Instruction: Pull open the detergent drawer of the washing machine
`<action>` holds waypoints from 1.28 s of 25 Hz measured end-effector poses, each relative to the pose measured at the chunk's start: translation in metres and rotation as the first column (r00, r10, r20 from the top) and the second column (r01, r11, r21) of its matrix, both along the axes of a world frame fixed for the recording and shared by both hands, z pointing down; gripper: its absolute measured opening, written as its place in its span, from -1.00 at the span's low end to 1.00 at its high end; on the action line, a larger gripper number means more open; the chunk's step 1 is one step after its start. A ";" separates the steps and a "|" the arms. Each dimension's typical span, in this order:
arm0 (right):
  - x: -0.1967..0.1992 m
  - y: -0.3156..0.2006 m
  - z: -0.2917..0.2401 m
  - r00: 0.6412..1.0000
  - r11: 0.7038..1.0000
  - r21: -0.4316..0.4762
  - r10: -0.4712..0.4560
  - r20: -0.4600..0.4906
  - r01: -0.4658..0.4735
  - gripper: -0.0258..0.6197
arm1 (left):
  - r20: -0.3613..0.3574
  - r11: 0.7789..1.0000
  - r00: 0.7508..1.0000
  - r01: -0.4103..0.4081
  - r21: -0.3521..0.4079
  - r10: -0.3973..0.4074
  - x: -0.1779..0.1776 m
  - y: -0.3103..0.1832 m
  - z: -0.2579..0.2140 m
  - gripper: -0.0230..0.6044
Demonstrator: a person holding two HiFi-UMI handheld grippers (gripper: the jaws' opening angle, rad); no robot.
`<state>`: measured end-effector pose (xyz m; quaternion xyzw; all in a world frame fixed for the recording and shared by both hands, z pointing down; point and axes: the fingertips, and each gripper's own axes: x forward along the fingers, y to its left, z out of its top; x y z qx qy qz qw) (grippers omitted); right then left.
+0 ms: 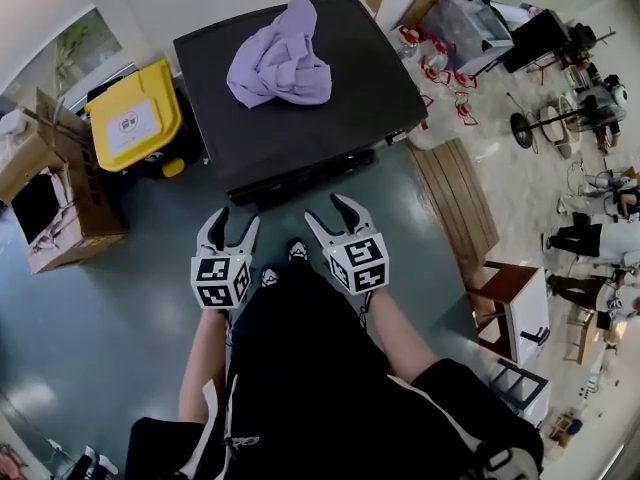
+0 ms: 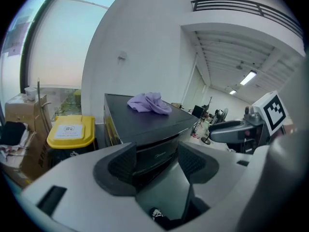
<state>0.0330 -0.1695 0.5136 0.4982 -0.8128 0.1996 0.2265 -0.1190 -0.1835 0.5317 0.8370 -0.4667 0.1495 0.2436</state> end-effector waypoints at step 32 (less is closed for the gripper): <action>-0.006 -0.078 0.094 0.981 0.973 -0.121 -0.195 0.007 0.195 -0.13 | 0.048 0.967 0.970 0.242 -0.085 -0.239 -0.001 -0.045 0.082 -0.06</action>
